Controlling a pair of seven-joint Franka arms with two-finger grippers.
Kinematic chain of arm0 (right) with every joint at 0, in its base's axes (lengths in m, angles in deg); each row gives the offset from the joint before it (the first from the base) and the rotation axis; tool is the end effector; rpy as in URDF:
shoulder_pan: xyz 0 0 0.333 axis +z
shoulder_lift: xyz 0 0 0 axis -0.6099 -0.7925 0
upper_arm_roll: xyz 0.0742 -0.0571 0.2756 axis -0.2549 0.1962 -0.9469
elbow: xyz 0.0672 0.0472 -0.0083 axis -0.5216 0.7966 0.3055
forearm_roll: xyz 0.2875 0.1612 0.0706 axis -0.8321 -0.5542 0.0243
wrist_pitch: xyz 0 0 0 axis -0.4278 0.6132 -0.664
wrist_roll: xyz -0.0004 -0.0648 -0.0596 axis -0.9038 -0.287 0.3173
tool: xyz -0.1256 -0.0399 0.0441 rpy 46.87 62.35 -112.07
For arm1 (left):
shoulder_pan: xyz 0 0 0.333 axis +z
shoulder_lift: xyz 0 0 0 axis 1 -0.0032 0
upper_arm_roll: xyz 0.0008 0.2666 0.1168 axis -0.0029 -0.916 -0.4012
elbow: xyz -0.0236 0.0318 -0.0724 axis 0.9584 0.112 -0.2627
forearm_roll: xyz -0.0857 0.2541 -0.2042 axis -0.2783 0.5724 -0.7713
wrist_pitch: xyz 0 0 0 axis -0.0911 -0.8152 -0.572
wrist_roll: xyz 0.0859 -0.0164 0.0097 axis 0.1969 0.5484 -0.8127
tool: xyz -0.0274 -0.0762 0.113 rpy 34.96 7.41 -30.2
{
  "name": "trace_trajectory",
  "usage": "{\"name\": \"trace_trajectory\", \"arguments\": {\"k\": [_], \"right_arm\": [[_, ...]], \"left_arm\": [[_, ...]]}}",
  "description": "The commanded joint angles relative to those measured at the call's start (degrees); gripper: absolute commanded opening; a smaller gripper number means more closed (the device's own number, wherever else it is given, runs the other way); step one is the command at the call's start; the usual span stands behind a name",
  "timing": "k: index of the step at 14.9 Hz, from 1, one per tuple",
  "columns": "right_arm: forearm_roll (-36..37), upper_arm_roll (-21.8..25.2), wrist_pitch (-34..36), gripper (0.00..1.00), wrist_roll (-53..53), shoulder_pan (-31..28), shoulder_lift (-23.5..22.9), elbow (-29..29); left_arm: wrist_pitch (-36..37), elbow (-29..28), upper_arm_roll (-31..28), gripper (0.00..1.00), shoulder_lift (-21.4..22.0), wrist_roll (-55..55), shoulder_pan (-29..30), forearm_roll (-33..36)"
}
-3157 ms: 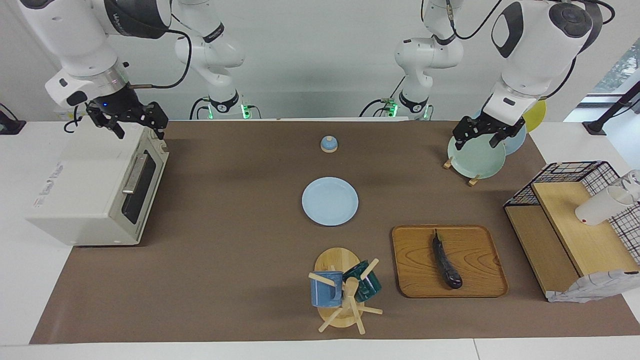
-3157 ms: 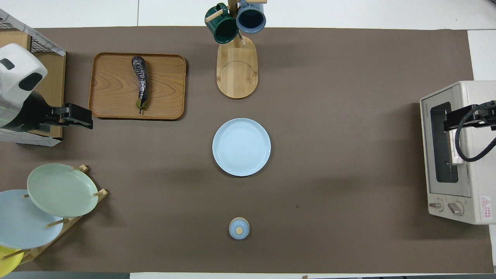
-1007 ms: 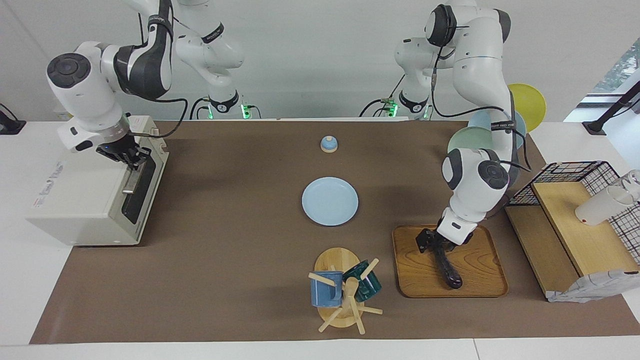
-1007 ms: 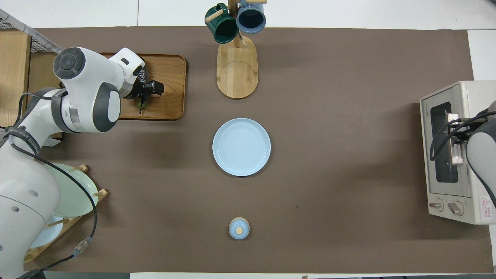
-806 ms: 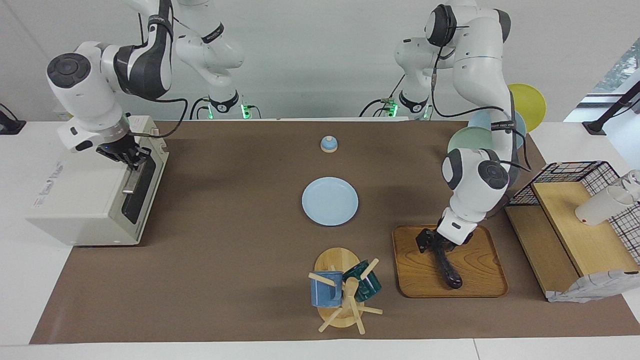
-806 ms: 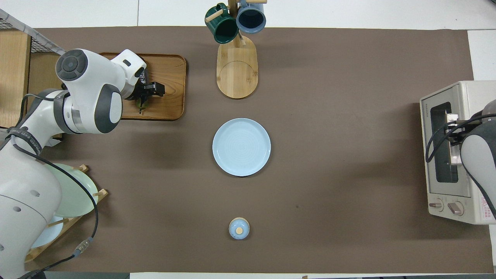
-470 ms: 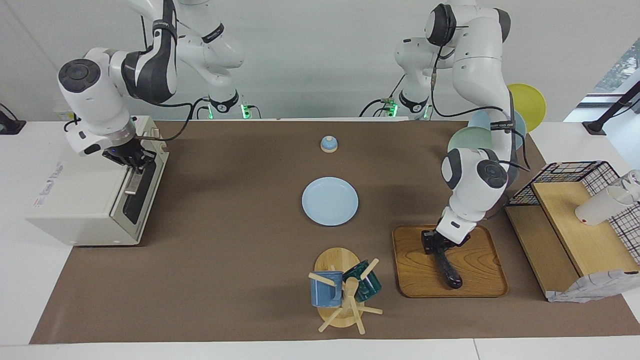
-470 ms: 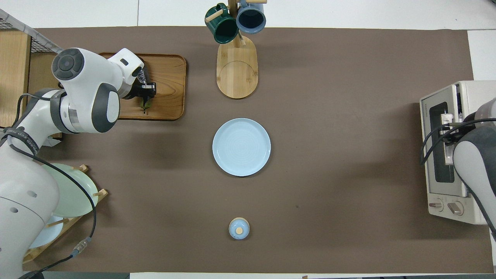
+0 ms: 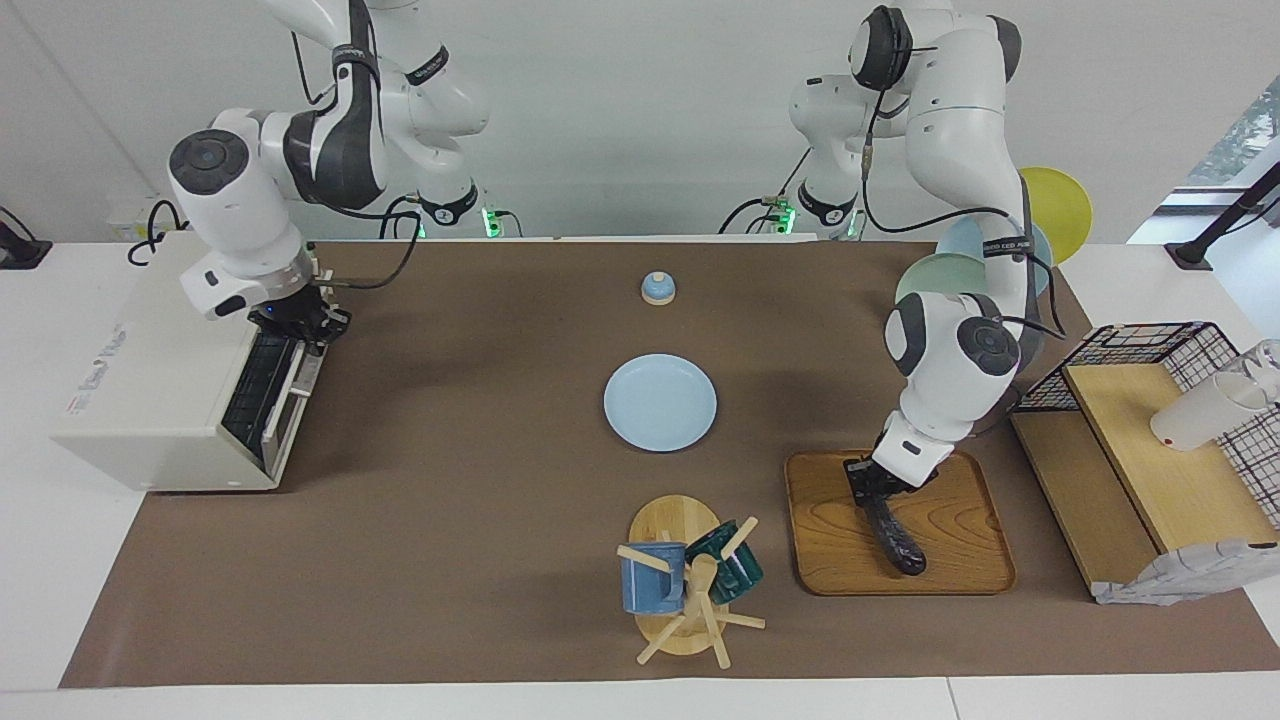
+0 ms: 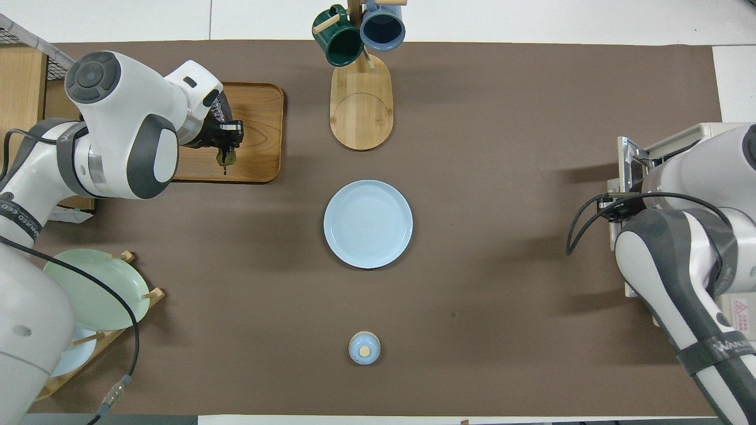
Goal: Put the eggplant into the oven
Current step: 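Place the eggplant on the blue plate while the right gripper opens the door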
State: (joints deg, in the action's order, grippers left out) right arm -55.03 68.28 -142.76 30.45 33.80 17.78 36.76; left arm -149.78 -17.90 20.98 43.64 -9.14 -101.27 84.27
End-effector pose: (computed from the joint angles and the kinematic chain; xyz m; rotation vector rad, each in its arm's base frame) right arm 0.4855 -0.0086 0.3690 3.0696 -0.1329 -0.0911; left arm 0.5894 -0.1672 0.3560 3.0352 0.0338 0.0649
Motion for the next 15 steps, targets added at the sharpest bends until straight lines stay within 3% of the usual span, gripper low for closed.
{"name": "trace_trajectory", "arguments": {"k": [1, 4, 8, 12, 15], "right_arm": [[0.6, 0.7, -7.6, 0.00, 2.7, -0.4, -2.9, 2.1], [0.5, 0.7, -8.2, 0.00, 4.0, 0.2, -4.1, 2.1], [0.2, 0.7, -9.9, 0.00, 4.1, 0.4, -5.5, 2.1], [-0.3, 0.6, -11.0, 0.00, 4.1, 0.7, -5.4, 3.4], [-1.1, 0.6, -13.9, 0.00, 4.1, 0.7, -5.2, 5.2]], "left_arm": [[5.9, -3.9, -0.5, 0.00, 7.0, 6.2, -5.0, -1.9], [6.0, -8.0, -0.6, 0.00, 10.6, 11.3, -11.2, -4.3], [4.3, -9.2, -0.5, 0.00, 11.2, 15.3, -18.0, -4.9], [-9.7, -16.7, -0.6, 0.00, 10.4, 19.8, -24.5, -5.1], [-13.5, -17.2, -0.7, 0.00, 7.8, 19.9, -25.7, -5.1]]}}
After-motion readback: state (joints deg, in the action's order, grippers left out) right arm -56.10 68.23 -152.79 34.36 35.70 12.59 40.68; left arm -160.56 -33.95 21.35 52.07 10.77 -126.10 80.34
